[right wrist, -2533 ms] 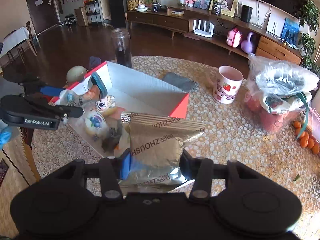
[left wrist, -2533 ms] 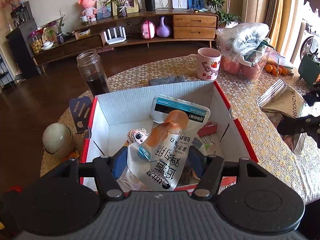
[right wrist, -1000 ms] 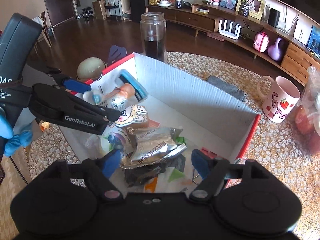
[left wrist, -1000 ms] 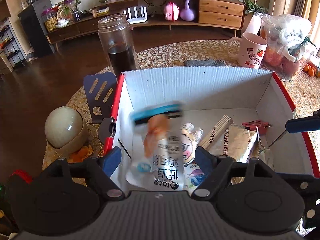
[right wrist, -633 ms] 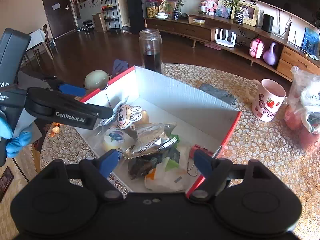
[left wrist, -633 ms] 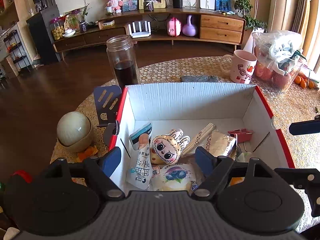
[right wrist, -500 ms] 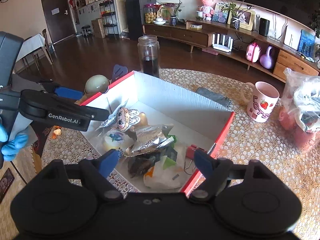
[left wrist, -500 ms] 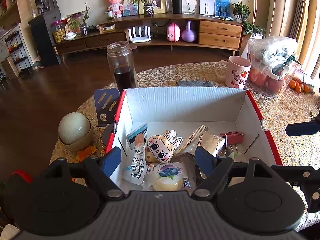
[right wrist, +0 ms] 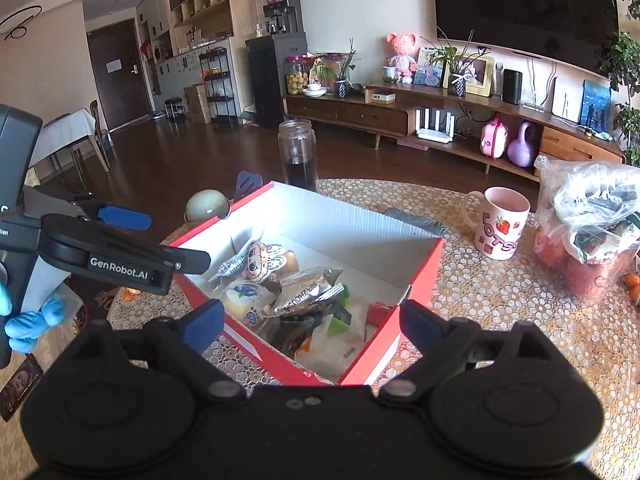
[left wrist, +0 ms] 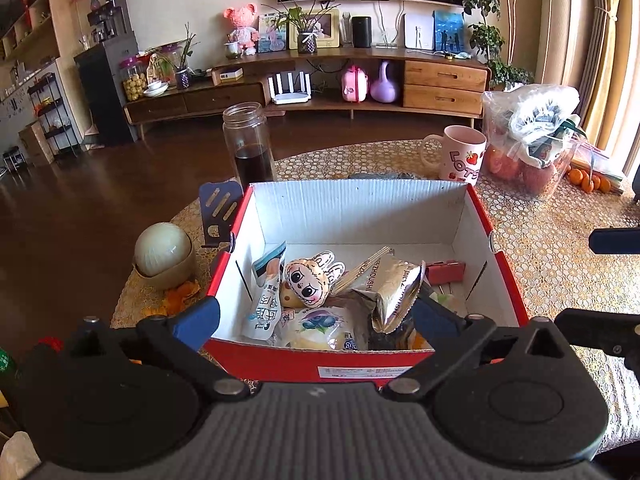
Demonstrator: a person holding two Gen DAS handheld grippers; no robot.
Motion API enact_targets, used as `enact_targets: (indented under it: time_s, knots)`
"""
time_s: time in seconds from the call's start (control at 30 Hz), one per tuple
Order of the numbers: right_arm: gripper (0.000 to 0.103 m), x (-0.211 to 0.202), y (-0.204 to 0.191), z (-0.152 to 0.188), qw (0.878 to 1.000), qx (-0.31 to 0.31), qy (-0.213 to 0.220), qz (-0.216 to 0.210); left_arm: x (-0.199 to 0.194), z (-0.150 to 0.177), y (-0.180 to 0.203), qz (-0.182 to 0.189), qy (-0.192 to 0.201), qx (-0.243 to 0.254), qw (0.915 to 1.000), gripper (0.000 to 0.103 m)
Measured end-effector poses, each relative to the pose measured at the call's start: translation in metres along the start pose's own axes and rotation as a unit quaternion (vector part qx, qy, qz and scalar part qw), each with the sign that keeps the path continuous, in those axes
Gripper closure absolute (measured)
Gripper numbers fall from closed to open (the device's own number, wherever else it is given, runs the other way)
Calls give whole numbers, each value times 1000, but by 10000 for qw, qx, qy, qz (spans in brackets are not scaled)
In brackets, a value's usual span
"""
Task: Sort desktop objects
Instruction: 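Withdraw both tools from the box back over the table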
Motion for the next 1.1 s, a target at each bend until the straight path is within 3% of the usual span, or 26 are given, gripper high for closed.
enact_targets:
  time_s: [0.4, 1.1]
  knots:
    - [1, -28, -3, 12, 9991, -139, 356, 155, -15, 19, 24, 126, -14, 42, 9999, 0]
    - [1, -59, 8, 32, 9978, 183, 445, 451, -38, 33, 54, 368, -40, 145, 9992, 0]
Point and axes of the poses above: each gripper's, at about its wrist camera, not at the fingertips, and x roughly the way its jaws point, y to its right, z to its underside, the point moved 5 cm from there along x, roughly the way its jaws point, and after that the axes turned 14 degrees about y, right-handed, at the moved point
